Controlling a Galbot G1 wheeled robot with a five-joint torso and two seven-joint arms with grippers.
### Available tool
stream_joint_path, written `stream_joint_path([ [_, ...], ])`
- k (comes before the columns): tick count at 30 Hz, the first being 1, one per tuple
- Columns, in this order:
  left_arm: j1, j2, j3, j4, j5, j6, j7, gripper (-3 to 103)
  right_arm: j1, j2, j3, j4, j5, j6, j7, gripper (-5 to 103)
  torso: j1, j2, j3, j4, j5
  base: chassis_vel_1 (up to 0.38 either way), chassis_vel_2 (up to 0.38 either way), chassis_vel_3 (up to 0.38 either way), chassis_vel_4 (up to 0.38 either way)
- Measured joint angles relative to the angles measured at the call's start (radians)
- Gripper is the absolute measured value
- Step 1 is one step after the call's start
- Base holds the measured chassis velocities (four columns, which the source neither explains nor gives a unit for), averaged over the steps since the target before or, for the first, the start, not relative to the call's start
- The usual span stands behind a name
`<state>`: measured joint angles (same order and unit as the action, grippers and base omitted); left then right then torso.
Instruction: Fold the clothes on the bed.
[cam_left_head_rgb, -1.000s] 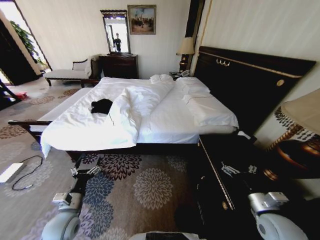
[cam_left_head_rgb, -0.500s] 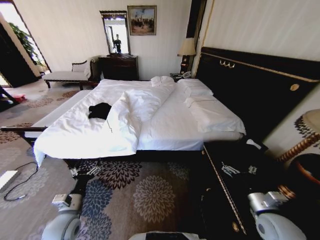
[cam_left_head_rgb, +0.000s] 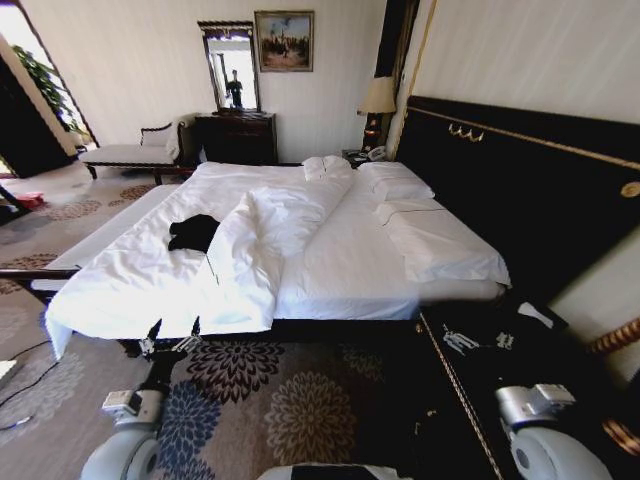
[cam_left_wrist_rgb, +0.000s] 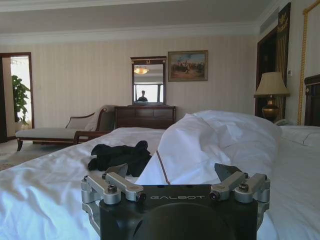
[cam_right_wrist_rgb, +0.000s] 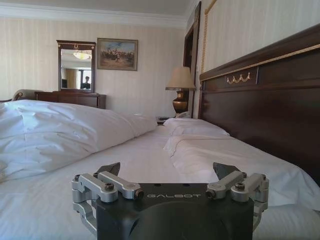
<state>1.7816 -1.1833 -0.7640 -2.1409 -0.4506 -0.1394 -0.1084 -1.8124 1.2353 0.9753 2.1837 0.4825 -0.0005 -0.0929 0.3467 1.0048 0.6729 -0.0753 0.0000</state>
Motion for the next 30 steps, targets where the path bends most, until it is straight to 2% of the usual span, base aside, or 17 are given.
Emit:
stream_joint_path([
  [12,0.002,0.0,-0.004,0.012,-0.001,-0.008,0.004,100,-0.002,-0.008,-0.004,-0.001,0.008,0.001,0.001,100,0.0,0.0,0.0,0.0001,0.0002,-0.181,0.193,0.183,-0.188],
  [17,0.002,-0.007,-0.019,0.015,-0.034,-0.009,0.005,100,-0.003,-0.002,-0.008,0.0,0.009,0.001,0.0,100,0.0,0.0,0.0,0.0,-0.0001,-0.208,0.187,0.183,-0.178],
  [30,-0.002,0.007,-0.017,0.008,-0.028,-0.027,0.023,100,0.002,-0.003,-0.009,-0.004,0.005,0.004,-0.001,100,0.0,0.0,0.0,0.0,0.0001,-0.182,0.195,0.182,-0.189],
])
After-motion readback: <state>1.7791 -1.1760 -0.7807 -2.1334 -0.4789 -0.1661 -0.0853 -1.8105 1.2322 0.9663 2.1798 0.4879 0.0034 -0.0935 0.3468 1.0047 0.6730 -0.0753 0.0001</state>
